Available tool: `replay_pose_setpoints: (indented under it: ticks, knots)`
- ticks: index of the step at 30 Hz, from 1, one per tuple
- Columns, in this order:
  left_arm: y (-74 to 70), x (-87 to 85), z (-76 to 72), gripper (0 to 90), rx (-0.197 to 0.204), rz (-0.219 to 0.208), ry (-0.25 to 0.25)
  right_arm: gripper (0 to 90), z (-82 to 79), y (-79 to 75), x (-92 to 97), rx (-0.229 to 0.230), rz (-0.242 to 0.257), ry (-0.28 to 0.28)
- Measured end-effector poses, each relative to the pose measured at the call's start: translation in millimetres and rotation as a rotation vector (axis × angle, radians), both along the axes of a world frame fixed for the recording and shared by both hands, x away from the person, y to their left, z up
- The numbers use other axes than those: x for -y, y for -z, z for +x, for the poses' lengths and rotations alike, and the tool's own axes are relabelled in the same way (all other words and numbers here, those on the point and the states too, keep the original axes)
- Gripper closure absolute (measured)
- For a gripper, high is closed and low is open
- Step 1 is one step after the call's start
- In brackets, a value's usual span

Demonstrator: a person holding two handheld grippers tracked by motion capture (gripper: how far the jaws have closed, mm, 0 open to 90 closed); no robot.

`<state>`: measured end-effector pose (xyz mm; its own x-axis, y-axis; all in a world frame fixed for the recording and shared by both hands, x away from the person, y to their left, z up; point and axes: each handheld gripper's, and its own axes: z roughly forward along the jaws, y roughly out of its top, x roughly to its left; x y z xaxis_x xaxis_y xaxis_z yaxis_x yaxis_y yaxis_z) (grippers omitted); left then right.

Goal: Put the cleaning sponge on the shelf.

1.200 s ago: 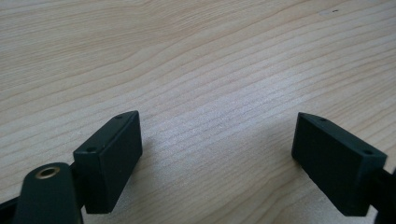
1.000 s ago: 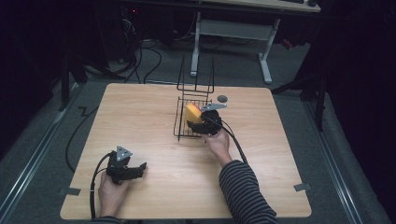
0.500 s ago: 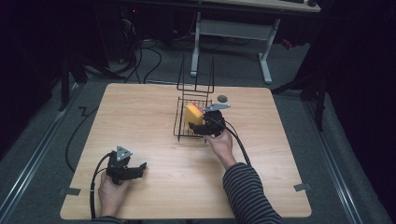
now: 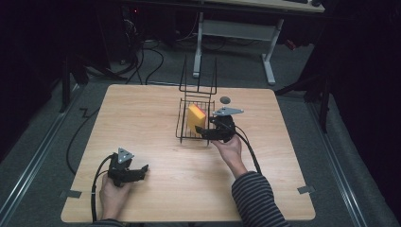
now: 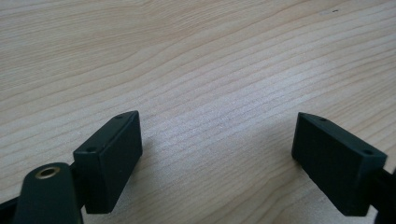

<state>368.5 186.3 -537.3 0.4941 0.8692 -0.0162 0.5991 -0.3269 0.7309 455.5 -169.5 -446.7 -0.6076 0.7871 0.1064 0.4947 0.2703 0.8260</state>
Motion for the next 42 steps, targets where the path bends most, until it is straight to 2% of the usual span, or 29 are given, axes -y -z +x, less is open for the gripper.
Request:
replay_pose_setpoints:
  ticks: [2, 5, 13, 19, 26, 33, 42]
  knots:
    - [0.1, 0.1, 0.0, 16.7, 0.001, 0.0, -0.001, 24.3, -5.0, -2.4, 3.2, 0.007, -0.002, -0.006]
    - [0.0, 0.0, 0.0, 16.7, 0.0, 0.0, 0.0, 25.5, -15.0, -7.6, 9.7, 0.036, 0.025, -0.004]
    - [0.0, 0.1, 0.0, 16.7, 0.0, 0.0, 0.0, 26.0, -33.7, -17.5, 25.7, 0.059, 0.045, -0.012]
    - [0.1, 0.2, 0.2, 16.7, 0.002, 0.0, -0.001, 27.8, -45.7, -17.5, 41.4, 0.081, 0.077, 0.013]
    - [0.1, 0.3, 0.2, 16.7, 0.001, 0.0, -0.002, 28.1, -54.6, -19.8, 53.7, 0.087, 0.075, 0.026]
    - [0.1, 0.3, 0.3, 16.7, 0.001, 0.0, -0.002, 29.3, -71.4, -28.6, 67.7, 0.13, 0.099, 0.027]
    - [0.1, 0.3, 0.2, 16.7, 0.001, 0.0, -0.002, 29.8, -88.5, -21.0, 85.9, 0.116, 0.128, 0.047]
